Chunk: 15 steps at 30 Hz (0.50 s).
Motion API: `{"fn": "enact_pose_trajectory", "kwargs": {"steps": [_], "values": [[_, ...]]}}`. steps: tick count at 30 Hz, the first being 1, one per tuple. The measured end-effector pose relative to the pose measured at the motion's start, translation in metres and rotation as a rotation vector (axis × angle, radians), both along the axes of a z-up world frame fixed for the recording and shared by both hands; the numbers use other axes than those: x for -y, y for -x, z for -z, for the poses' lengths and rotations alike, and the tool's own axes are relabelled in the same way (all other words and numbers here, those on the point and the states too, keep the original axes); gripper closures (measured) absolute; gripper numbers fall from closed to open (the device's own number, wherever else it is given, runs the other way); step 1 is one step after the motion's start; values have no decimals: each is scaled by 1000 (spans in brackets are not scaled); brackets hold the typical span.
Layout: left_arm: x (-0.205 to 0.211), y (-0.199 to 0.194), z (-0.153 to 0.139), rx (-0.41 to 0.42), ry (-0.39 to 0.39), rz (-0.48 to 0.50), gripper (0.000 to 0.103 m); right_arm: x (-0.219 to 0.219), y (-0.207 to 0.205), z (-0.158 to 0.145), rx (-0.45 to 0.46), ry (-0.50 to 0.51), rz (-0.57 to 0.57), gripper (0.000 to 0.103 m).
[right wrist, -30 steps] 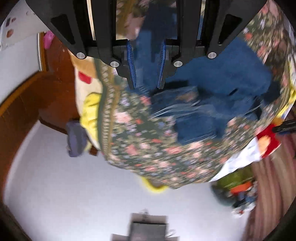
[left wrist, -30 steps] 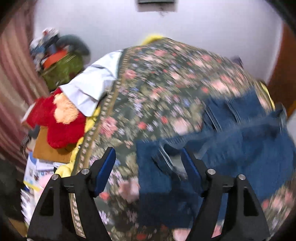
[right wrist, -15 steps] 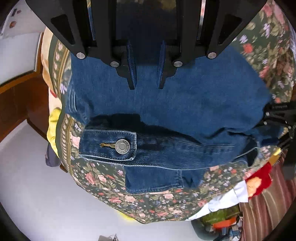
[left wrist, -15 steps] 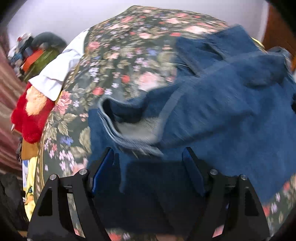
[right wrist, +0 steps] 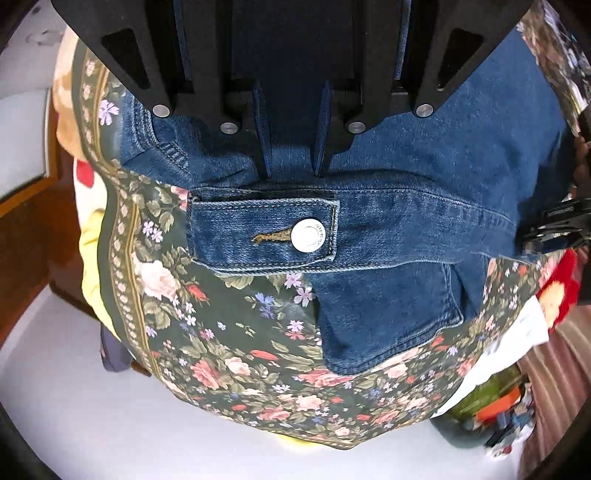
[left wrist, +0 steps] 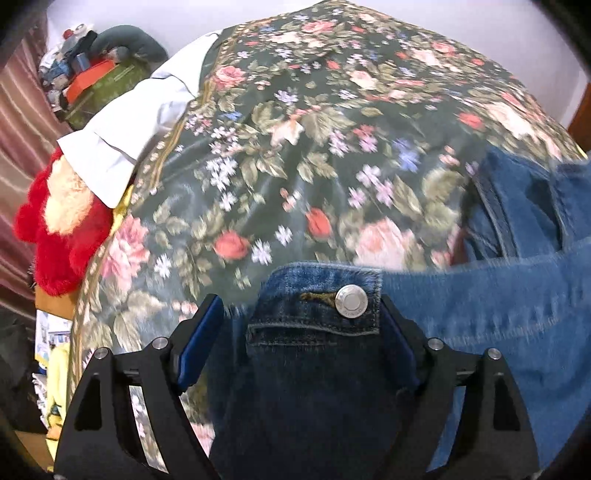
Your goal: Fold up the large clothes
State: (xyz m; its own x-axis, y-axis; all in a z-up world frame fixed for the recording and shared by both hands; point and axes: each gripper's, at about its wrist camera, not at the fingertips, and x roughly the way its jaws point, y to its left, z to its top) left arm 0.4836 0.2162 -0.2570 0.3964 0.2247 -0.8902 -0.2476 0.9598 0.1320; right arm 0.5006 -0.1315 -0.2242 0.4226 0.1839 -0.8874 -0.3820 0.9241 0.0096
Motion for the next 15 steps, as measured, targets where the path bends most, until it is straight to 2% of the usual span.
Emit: {"fn": "enact_pose_trajectory", "kwargs": {"steps": [4, 8, 12, 15], "values": [[-7, -4, -20, 26, -25, -30, 19, -1, 12, -6, 31, 64, -10, 84], [-8, 13, -56, 93, -69, -17, 19, 3, 34, -25, 80, 90, -53, 84], [3, 45, -78, 116, -64, 55, 19, 6, 56, -44, 118, 57, -90, 84], [19, 67, -80, 104, -56, 129, 19, 4, 74, -54, 145, 19, -117, 84]]}}
